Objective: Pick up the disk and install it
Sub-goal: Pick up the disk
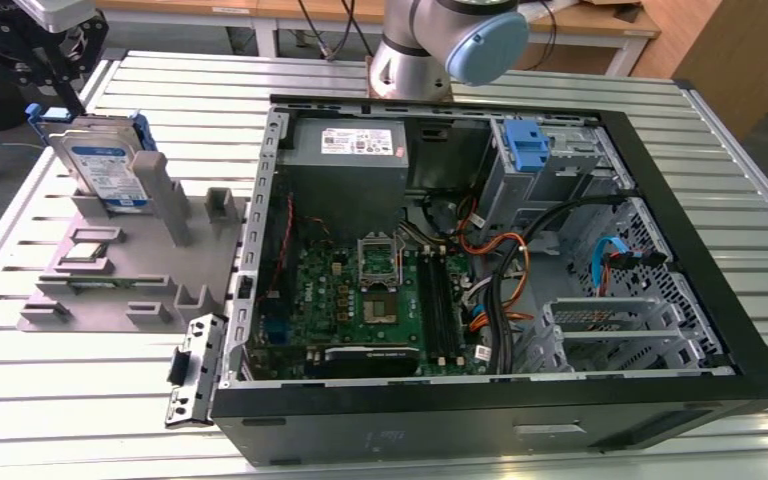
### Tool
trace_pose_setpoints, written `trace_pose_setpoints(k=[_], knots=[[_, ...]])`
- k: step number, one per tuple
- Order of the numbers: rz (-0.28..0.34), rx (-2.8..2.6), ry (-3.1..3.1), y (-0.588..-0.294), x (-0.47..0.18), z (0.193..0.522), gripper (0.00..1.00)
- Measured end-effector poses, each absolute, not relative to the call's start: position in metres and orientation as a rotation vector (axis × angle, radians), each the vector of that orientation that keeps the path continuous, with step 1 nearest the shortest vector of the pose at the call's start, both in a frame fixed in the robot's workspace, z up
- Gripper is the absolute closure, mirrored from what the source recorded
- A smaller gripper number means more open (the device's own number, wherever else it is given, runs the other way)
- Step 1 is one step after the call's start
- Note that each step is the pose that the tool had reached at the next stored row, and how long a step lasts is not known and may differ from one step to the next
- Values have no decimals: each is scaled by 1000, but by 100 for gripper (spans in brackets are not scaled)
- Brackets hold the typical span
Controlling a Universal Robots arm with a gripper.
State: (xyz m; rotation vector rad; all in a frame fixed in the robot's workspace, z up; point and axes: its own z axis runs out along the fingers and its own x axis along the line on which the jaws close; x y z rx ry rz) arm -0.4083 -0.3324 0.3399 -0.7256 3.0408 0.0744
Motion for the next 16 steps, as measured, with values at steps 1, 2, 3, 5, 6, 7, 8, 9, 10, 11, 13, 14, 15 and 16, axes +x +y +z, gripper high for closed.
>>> trace_pose_setpoints(k=[1,2,3,5,6,7,8,9,10,11,13,14,15,16], knots=[[74,-726,3041,-332,-408,340,90],[74,-726,3041,-332,-408,340,90],[74,-729,3040,-332,-408,340,90],[75,-744,3037,-332,-408,340,90],[75,-756,3034,-332,-408,340,90],[75,-770,3031,-332,-408,340,90],[75,-786,3027,-332,-408,340,90],[75,-805,3022,-332,-408,340,90],[75,-821,3018,-332,-408,340,90],[75,-823,3017,-332,-408,340,90],[75,-823,3017,-332,-408,340,90],[75,-823,3017,-332,-408,340,90],[75,-823,3017,-332,-408,340,90],[75,-823,3017,-332,-408,340,90]])
